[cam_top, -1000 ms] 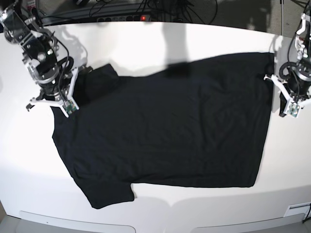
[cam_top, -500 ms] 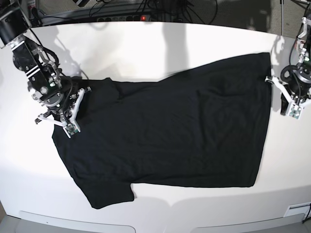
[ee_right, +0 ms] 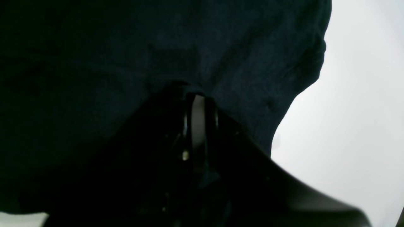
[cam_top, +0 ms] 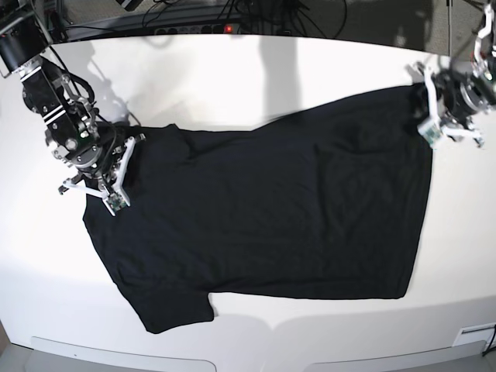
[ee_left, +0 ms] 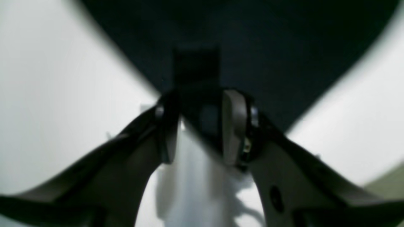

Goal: Fold the T-shirt properly
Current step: 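Regrasp the shirt edges with both grippers near the sleeves, then lift the shirt edges with both grippers and fold them inward, then pull the folded shirt with both grippers toward the robot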

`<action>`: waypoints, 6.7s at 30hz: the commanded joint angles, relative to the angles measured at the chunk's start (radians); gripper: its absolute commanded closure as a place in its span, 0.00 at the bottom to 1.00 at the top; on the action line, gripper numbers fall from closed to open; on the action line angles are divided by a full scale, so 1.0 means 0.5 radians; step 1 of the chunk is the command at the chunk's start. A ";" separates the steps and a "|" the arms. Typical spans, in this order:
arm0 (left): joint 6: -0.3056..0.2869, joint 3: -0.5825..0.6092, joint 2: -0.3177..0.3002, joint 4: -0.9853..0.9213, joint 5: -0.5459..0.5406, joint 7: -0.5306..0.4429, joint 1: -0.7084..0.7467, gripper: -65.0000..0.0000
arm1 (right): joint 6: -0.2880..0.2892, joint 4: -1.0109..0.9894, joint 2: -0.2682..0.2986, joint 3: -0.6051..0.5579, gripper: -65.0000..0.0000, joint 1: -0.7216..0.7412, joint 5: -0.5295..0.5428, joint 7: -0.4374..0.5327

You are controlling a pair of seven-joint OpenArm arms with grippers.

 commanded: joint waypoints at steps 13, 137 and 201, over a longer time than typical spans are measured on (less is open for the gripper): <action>0.013 -0.018 -0.034 0.248 0.704 -0.557 0.371 0.65 | -0.009 0.025 0.034 0.018 1.00 0.043 -0.005 0.030; 0.832 -0.111 0.484 -0.336 -0.825 -0.085 -0.736 1.00 | -0.088 0.233 0.255 0.020 1.00 0.249 0.349 -0.459; 0.723 -0.339 0.432 -0.053 -0.697 -0.894 0.750 1.00 | -0.608 0.588 -0.237 0.414 1.00 -1.376 -0.597 -0.036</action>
